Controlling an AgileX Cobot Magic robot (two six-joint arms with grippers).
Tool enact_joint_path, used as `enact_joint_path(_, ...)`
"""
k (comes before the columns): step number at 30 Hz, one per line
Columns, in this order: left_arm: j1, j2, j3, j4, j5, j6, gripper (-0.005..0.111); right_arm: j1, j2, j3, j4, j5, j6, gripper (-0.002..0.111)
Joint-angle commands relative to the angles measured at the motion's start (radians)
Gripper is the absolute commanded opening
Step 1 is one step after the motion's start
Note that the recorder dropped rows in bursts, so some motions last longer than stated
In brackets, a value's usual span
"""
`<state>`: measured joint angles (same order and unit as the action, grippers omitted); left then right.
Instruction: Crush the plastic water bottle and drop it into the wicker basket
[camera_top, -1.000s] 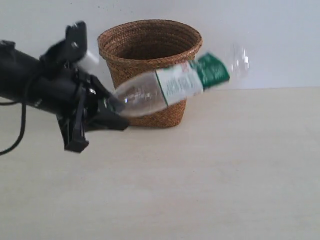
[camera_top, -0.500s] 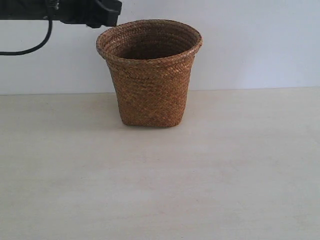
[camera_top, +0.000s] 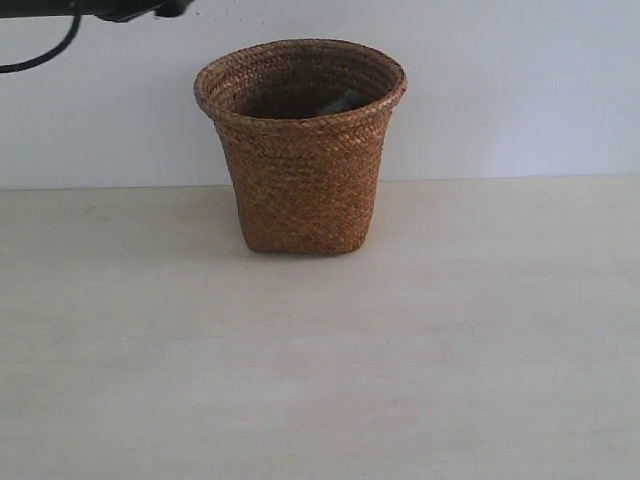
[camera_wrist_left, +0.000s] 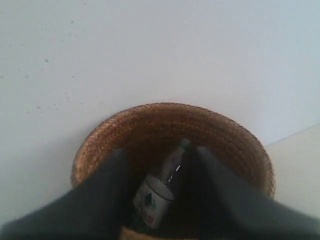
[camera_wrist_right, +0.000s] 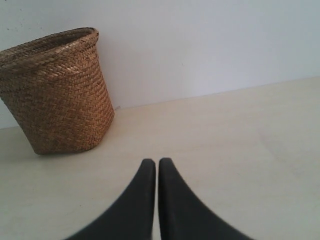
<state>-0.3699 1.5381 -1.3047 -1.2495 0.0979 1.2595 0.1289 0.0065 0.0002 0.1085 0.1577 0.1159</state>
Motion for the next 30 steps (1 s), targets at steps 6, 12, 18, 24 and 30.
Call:
enact_joint_path(6,0.135,-0.236,0.264,-0.079,0.015,-0.054,0.004,0.001,-0.006,0.0,-0.004,-0.004,0.002,0.0)
enact_joint_path(12,0.219,-0.412,0.446,-0.131,0.003,-0.054,0.004,0.001,-0.006,0.0,-0.004,-0.004,0.002,0.0)
enact_joint_path(18,0.253,-0.641,0.622,-0.231,0.001,-0.054,0.004,0.001,-0.006,0.0,-0.004,-0.004,0.002,0.0)
enact_joint_path(24,0.254,-0.872,0.754,-0.233,0.039,-0.054,0.004,0.001,-0.006,0.0,-0.004,-0.004,0.002,0.0)
enact_joint_path(30,0.254,-1.068,0.815,-0.231,0.041,-0.054,0.004,0.001,-0.006,0.0,-0.004,-0.004,0.002,0.0)
